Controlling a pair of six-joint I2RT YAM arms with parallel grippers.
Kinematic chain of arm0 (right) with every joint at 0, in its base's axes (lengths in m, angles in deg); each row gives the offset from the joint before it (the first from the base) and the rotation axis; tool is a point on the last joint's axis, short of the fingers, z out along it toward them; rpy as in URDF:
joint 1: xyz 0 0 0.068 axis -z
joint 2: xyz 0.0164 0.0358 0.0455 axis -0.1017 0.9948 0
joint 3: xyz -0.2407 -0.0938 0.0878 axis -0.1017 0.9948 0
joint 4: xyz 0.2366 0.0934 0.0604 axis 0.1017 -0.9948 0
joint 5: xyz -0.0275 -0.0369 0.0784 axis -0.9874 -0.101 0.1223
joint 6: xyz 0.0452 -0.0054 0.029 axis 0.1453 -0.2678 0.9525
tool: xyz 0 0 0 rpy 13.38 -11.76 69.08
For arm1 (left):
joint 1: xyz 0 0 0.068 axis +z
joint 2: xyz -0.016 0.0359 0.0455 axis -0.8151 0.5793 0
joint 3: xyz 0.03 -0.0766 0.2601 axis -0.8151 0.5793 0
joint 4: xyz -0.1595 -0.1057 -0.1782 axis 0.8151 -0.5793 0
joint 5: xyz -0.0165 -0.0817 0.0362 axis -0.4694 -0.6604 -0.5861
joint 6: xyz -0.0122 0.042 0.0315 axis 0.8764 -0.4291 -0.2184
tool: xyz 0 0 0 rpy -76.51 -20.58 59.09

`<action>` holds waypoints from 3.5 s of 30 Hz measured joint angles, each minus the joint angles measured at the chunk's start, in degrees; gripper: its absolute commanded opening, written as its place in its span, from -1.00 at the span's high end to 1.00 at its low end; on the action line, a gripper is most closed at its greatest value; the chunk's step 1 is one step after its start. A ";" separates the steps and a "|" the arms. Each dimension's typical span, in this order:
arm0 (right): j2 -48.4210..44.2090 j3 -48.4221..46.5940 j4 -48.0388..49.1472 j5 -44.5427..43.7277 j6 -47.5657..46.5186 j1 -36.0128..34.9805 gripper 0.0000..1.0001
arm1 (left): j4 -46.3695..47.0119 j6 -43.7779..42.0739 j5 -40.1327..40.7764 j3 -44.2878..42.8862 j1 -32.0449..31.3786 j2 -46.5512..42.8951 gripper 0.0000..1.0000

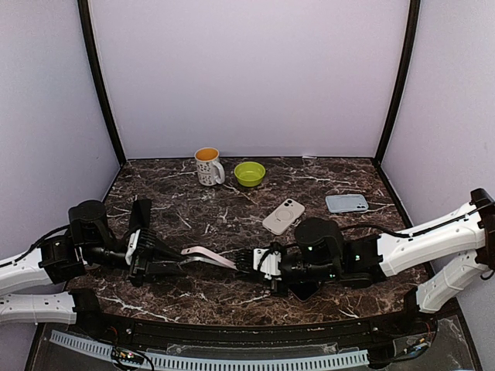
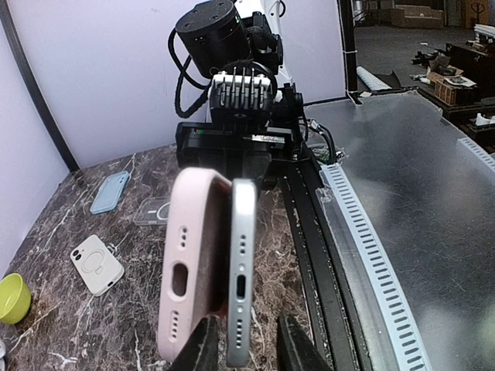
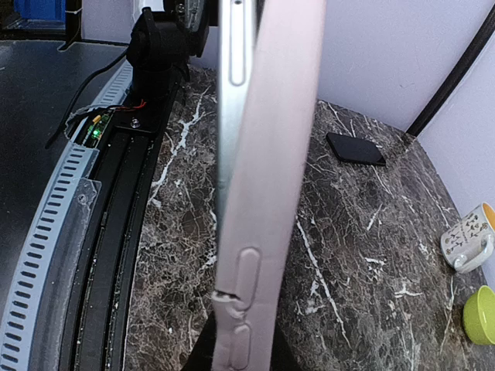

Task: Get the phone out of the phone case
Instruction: Pass from the right arm to the left, then remove the phone case from the phone.

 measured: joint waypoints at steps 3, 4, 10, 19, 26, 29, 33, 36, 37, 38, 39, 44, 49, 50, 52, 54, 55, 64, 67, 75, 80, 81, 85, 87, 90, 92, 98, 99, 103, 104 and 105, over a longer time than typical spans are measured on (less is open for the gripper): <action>0.24 -0.09 0.11 1.11 0.59 0.02 1.00 | 0.46 0.22 -0.37 0.00 0.00 0.26 0.49; 0.31 -0.09 0.13 1.36 0.70 0.02 1.00 | 0.52 0.24 -0.42 0.00 -0.04 0.31 0.52; 0.55 -0.26 0.44 3.76 2.19 0.04 1.00 | 1.57 0.44 -0.66 0.00 -0.35 0.59 0.63; 0.87 -0.37 1.01 6.27 5.20 0.22 1.00 | 3.15 1.42 -1.16 0.33 -0.50 0.87 0.96; 1.07 -0.37 0.96 6.69 6.80 0.44 0.14 | 3.19 1.79 -0.50 0.33 -0.50 1.14 1.00; 1.07 -0.94 2.40 8.33 7.74 0.07 -0.35 | 3.08 0.90 0.52 0.74 -0.66 1.29 1.00; 0.33 -1.05 3.06 8.94 9.16 0.04 -0.46 | 1.73 -1.33 2.93 1.55 -0.66 0.83 1.00; -0.81 -1.05 2.34 8.72 9.66 -0.02 -0.47 | 0.68 -3.50 4.44 1.84 -0.66 0.24 1.00; -1.27 -1.09 1.86 8.46 9.86 -0.02 -0.47 | 0.39 -4.20 4.81 1.84 -0.66 0.22 1.00; -1.77 -1.31 0.98 8.07 10.34 -0.02 -0.46 | 0.07 -5.07 5.18 1.84 -0.66 0.22 1.00; -2.14 -1.84 -0.17 7.54 10.82 -0.02 -0.46 | -0.28 -6.03 5.46 1.84 -0.66 0.26 1.00; -2.36 -6.95 -4.52 3.72 13.38 -0.26 -0.44 | -2.08 -10.58 6.80 1.90 -0.66 1.36 1.00; -2.36 -10.56 -5.55 -0.09 15.37 -1.22 -0.38 | -2.05 -14.40 8.33 2.73 -0.66 3.56 1.00; -2.32 -10.97 -5.64 -0.92 15.58 -1.53 -0.37 | -2.03 -15.26 8.72 2.84 -0.66 4.35 1.00; -1.97 -11.65 -5.70 -2.34 15.67 -2.14 -0.34 | -1.95 -16.09 9.05 2.93 -0.66 5.09 1.00; -1.16 -12.39 -6.01 -3.69 15.63 -2.56 -0.30 | -1.68 -16.65 9.25 3.06 -0.66 5.53 1.00; -0.59 -12.79 -6.14 -4.42 15.65 -2.71 -0.25 | -1.46 -16.94 9.31 3.15 -0.66 5.64 1.00; 5.11 -16.39 -6.45 -9.14 15.61 -3.10 -0.12 | -0.74 -17.68 9.31 3.45 -0.66 6.21 1.00; 6.43 -17.33 -6.43 -9.55 15.61 -3.15 -0.10 | -0.74 -17.68 9.29 3.61 -0.66 6.25 1.00; 8.22 -18.34 -6.54 -9.51 15.63 -3.19 -0.03 | -0.72 -17.66 9.29 3.74 -0.66 6.23 1.00; 9.57 -19.32 -6.78 -9.05 15.58 -3.21 0.02 | -0.72 -17.64 9.29 3.74 -0.66 6.12 1.00; 9.79 -19.56 -7.10 -8.85 15.45 -3.21 0.03 | -0.74 -17.64 9.29 3.74 -0.66 6.12 1.00; 10.40 -20.13 -8.28 -8.15 14.53 -3.21 0.05 | -0.74 -17.64 9.29 3.74 -0.66 6.12 1.00; 10.58 -20.31 -8.81 -7.98 14.19 -3.21 0.07 | -0.74 -17.64 9.29 3.74 -0.66 6.08 1.00; 10.69 -20.33 -9.51 -7.93 13.86 -3.21 0.10 | -0.74 -17.64 9.29 3.74 -0.66 5.97 1.00; 10.84 -20.39 -9.57 -7.96 13.75 -3.21 0.13 | -0.81 -17.64 9.31 3.76 -0.66 5.86 1.00; 11.15 -20.52 -9.64 -8.00 13.35 -3.19 0.23 | -0.81 -17.64 9.29 4.09 -0.66 5.46 1.00; 11.15 -20.55 -9.64 -7.98 13.29 -3.17 0.23 | -0.81 -17.64 9.29 4.09 -0.66 5.40 1.00; 11.39 -21.24 -10.43 -7.50 12.98 -3.04 0.31 | -0.81 -17.62 9.29 4.09 -0.66 5.09 1.00; 11.54 -21.55 -10.64 -7.19 12.90 -3.04 0.32 | -0.81 -17.62 9.31 4.09 -0.66 5.03 1.00; 11.61 -21.68 -10.71 -6.82 12.76 -3.04 0.32 | -0.79 -17.62 9.31 4.09 -0.66 4.96 1.00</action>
